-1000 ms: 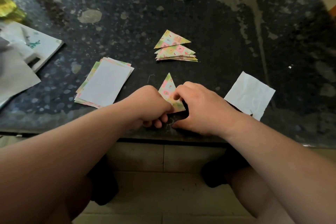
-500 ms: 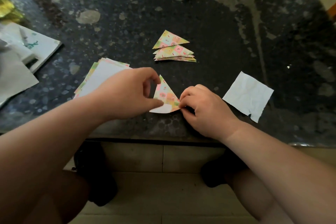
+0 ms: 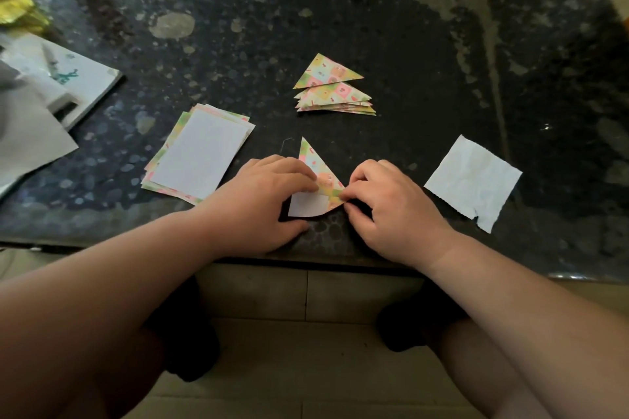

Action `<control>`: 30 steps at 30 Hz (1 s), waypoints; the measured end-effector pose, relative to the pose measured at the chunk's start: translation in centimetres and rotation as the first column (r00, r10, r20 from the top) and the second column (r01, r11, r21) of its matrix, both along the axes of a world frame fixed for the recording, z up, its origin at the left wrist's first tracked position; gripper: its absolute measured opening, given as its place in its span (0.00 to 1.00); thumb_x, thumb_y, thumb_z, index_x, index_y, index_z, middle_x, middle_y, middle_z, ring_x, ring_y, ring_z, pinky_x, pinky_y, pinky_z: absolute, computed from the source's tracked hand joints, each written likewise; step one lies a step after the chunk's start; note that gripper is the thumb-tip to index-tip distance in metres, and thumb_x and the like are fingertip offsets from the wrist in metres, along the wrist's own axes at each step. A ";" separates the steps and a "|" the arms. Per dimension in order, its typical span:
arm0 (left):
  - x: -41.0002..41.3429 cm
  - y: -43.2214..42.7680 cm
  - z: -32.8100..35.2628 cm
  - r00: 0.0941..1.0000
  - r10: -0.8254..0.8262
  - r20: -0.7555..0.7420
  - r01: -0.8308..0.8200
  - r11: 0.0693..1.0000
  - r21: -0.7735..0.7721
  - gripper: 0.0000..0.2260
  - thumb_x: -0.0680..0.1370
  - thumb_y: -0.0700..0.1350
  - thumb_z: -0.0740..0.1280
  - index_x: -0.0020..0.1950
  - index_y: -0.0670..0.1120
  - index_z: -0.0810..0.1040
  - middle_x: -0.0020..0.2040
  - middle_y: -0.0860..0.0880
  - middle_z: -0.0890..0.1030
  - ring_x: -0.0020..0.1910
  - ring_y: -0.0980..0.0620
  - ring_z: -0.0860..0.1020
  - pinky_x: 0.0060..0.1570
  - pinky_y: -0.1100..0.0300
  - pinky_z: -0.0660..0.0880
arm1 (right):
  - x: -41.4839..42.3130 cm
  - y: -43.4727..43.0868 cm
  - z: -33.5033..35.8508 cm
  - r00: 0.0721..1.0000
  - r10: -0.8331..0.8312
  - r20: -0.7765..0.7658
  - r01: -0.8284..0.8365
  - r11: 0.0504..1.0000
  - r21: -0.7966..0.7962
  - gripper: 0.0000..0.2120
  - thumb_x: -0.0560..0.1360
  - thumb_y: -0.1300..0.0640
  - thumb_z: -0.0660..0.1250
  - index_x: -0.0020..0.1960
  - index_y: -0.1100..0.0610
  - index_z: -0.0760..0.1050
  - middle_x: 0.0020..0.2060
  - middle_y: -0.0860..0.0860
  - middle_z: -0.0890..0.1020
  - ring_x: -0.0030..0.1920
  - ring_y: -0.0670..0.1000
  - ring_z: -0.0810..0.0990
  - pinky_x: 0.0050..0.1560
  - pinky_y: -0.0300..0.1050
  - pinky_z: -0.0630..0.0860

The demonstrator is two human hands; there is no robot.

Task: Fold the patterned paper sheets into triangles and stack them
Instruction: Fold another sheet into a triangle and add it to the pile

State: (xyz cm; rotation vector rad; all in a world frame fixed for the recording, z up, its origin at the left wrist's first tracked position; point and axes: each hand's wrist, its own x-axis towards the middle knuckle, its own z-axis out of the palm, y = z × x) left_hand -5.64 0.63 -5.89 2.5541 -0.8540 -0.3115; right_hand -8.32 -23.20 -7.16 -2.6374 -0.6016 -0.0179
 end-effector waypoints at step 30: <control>1.9 -2.9 1.0 0.862 0.484 -0.150 -0.466 0.874 0.137 0.15 0.80 0.57 0.67 0.37 0.53 0.74 0.50 0.51 0.76 0.53 0.46 0.75 0.56 0.47 0.75 | 1.7 2.1 1.3 0.888 -0.328 -0.321 0.312 0.945 -0.103 0.13 0.82 0.45 0.64 0.42 0.50 0.74 0.42 0.44 0.73 0.48 0.49 0.74 0.47 0.49 0.73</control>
